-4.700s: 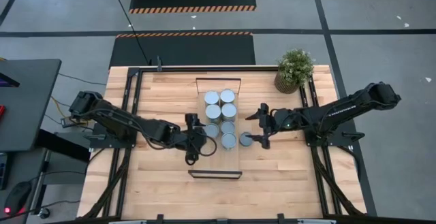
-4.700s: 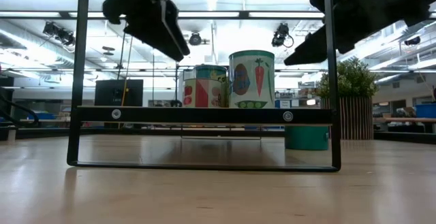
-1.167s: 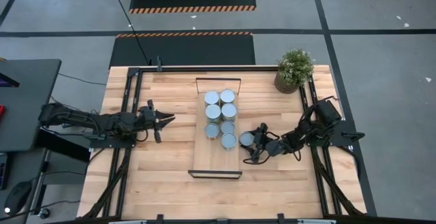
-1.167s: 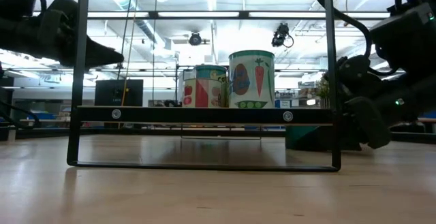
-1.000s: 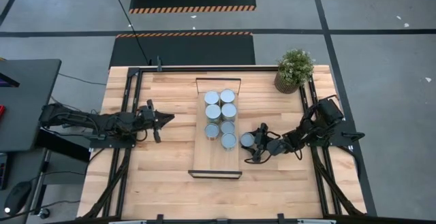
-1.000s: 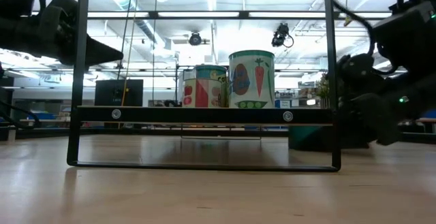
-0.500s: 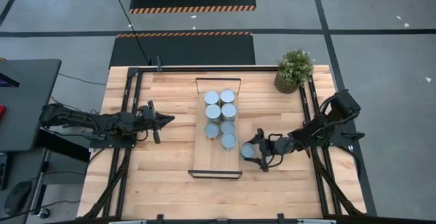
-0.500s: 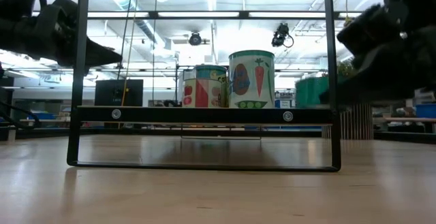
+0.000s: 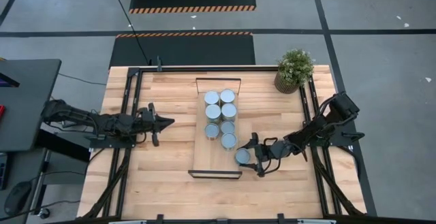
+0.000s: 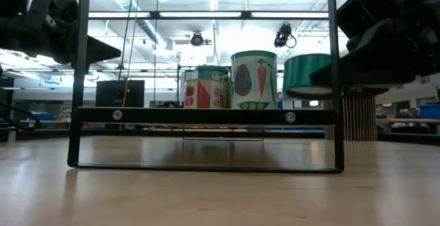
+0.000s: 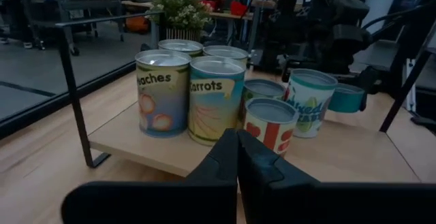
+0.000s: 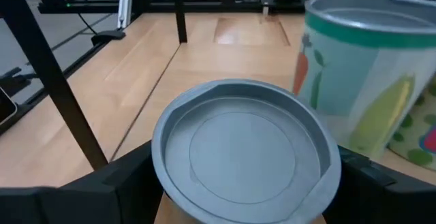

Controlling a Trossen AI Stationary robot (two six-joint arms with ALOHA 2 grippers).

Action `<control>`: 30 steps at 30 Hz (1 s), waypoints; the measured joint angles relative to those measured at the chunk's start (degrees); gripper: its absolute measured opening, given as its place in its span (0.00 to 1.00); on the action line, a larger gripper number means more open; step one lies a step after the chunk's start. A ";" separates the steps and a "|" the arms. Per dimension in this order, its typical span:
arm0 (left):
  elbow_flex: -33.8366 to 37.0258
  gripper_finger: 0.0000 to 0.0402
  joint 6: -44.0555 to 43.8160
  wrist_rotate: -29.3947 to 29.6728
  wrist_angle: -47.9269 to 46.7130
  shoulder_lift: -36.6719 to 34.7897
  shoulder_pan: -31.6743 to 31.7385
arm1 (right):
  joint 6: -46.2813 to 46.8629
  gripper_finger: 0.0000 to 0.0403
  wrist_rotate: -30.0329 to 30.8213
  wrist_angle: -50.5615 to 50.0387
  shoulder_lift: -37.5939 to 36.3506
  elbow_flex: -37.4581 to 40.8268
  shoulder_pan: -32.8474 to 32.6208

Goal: Pick and place cans onto a shelf
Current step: Put the canned tuna on the shelf

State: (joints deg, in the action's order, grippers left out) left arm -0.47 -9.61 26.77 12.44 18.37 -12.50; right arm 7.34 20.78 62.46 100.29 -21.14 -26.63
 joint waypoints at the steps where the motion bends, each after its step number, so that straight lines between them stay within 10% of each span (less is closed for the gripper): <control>1: 0.00 0.01 -0.02 0.12 0.07 -0.02 -0.25 | -0.03 0.79 0.00 -0.17 0.00 -0.25 0.00; 30: 0.02 0.01 -3.30 2.11 -2.80 -0.02 -4.23 | -2.00 0.79 -1.20 -7.51 7.43 -10.83 -1.08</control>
State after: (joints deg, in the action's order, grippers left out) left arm -0.45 -12.91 28.88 9.63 18.35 -16.73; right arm 5.34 19.57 54.95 107.72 -31.97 -27.71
